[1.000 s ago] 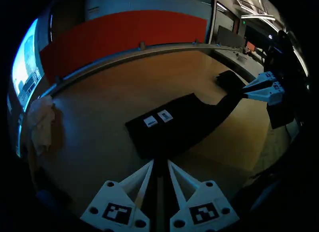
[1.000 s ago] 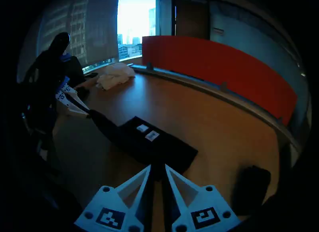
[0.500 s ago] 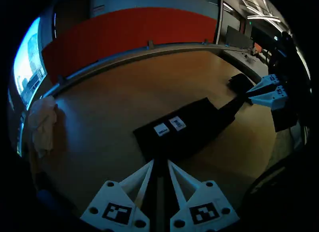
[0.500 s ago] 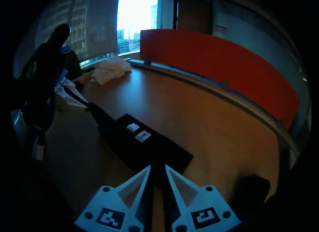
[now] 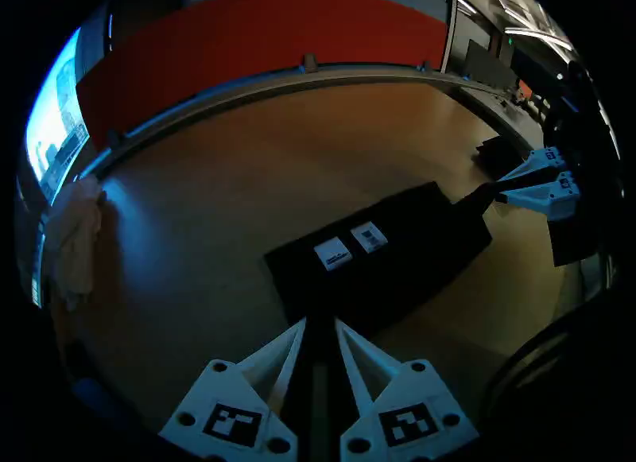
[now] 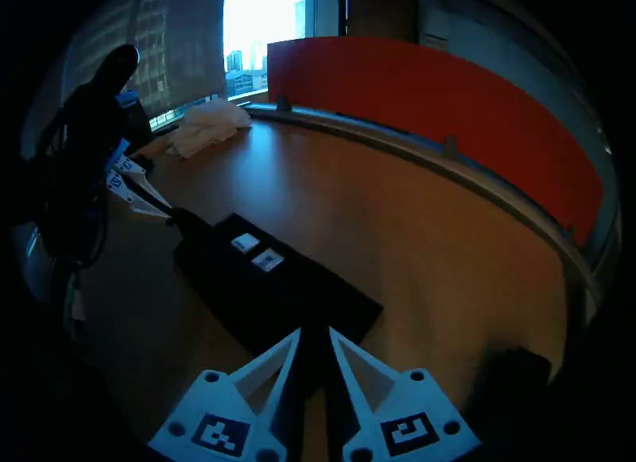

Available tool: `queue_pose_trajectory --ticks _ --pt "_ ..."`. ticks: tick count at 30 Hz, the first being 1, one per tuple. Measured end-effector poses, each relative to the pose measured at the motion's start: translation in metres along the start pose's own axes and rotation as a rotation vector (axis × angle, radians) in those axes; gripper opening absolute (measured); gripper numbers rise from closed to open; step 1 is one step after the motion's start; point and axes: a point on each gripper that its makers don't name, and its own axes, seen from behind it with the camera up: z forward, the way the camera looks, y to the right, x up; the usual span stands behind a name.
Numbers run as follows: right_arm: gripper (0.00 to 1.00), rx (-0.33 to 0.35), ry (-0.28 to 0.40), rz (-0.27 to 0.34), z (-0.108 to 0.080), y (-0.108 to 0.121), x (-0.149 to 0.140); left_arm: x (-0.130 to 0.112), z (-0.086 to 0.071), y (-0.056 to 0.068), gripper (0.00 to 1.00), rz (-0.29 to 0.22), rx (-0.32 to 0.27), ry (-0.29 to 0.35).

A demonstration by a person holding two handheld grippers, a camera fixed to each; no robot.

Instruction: Fold towel

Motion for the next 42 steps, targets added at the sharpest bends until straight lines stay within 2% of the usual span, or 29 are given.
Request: queue_pose_trajectory --ticks 9,19,23,27,29,31,33,39,42 --pt "0.1 0.006 -0.03 0.023 0.02 0.006 -0.014 -0.001 0.025 -0.007 0.12 0.014 0.017 -0.004" --pt "0.14 -0.013 -0.06 0.049 0.043 0.019 -0.028 -0.005 0.05 -0.015 0.28 0.038 0.047 -0.008" --pt "0.19 -0.028 -0.062 0.059 0.05 0.025 -0.029 -0.002 0.058 -0.019 0.39 0.049 0.062 0.004" --pt "0.29 -0.044 -0.06 0.074 0.055 0.03 -0.028 0.001 0.062 -0.025 0.48 0.053 0.076 0.007" --pt "0.38 -0.058 -0.063 0.083 0.057 0.035 -0.028 0.003 0.063 -0.026 0.49 0.055 0.074 0.006" --pt "0.41 -0.065 -0.065 0.087 0.059 0.038 -0.028 0.004 0.064 -0.027 0.67 0.056 0.073 0.005" --pt "0.45 -0.072 -0.066 0.086 0.06 0.042 -0.028 0.006 0.065 -0.028 0.73 0.056 0.073 0.006" --pt "0.57 -0.115 -0.059 0.063 0.062 0.057 -0.024 0.014 0.065 -0.039 0.73 0.059 0.089 0.012" --pt "0.58 -0.124 -0.057 0.051 0.064 0.062 -0.021 0.017 0.067 -0.045 0.73 0.062 0.103 0.013"
